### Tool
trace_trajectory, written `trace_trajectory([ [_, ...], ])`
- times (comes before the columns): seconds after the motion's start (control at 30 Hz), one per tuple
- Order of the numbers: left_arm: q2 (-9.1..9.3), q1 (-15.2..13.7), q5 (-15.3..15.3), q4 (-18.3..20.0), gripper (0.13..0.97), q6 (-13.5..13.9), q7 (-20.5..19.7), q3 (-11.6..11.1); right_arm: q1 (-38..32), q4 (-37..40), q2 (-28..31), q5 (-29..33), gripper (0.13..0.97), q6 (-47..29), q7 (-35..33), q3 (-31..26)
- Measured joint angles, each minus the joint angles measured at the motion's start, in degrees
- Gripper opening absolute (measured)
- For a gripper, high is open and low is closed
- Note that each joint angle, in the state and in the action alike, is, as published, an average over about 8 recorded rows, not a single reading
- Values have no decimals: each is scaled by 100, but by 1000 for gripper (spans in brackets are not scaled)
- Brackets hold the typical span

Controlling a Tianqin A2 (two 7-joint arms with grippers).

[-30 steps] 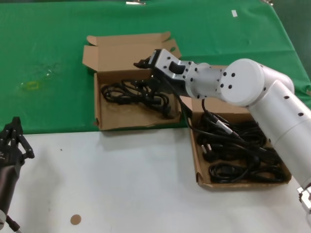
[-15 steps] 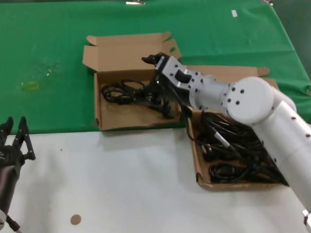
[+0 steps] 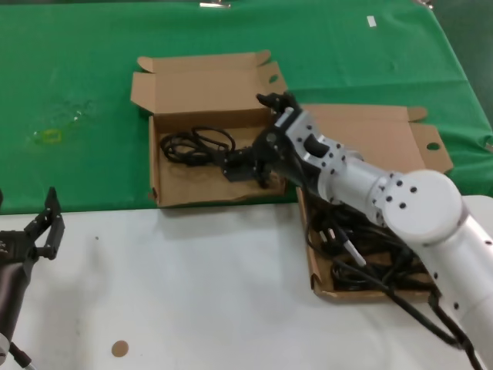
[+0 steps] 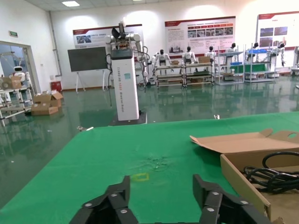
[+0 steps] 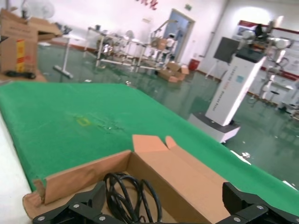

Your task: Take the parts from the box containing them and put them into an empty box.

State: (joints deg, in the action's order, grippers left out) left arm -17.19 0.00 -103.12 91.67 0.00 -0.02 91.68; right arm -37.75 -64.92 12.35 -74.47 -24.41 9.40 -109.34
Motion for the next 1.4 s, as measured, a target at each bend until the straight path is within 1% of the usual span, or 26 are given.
trace_trajectory([
  [0.03, 0, 0, 0, 0, 399, 0, 0, 0, 73, -52, 9, -55, 792, 47, -18, 34],
  [0.07, 0, 0, 0, 0, 399, 0, 0, 0, 147, -104, 19, -111, 809, 93, -36, 69],
  [0.23, 0, 0, 0, 0, 538, 0, 0, 0, 509, -359, 65, -385, 894, 328, -126, 238],
  [0.33, 0, 0, 0, 0, 622, 0, 0, 0, 727, -512, 93, -548, 911, 468, -181, 339],
  [0.37, 0, 0, 0, 0, 622, 0, 0, 0, 801, -566, 102, -606, 919, 518, -200, 374],
  [0.53, 0, 0, -1, 0, 738, 0, 1, 0, 1163, -825, 149, -884, 960, 753, -290, 544],
  [0.63, 0, 0, -1, 0, 808, 0, 3, 0, 1381, -979, 177, -1049, 961, 895, -344, 646],
  [0.77, 0, 0, -1, 0, 808, 0, 5, 0, 1673, -1183, 214, -1267, 964, 1080, -416, 782],
  [1.03, 0, 0, -1, 0, 923, 0, 2, 0, 2251, -1596, 289, -1708, 966, 1455, -561, 1053],
  [1.4, 0, 0, -1, 0, 966, 0, 1, 0, 3053, -2162, 392, -2317, 966, 1973, -760, 1429],
])
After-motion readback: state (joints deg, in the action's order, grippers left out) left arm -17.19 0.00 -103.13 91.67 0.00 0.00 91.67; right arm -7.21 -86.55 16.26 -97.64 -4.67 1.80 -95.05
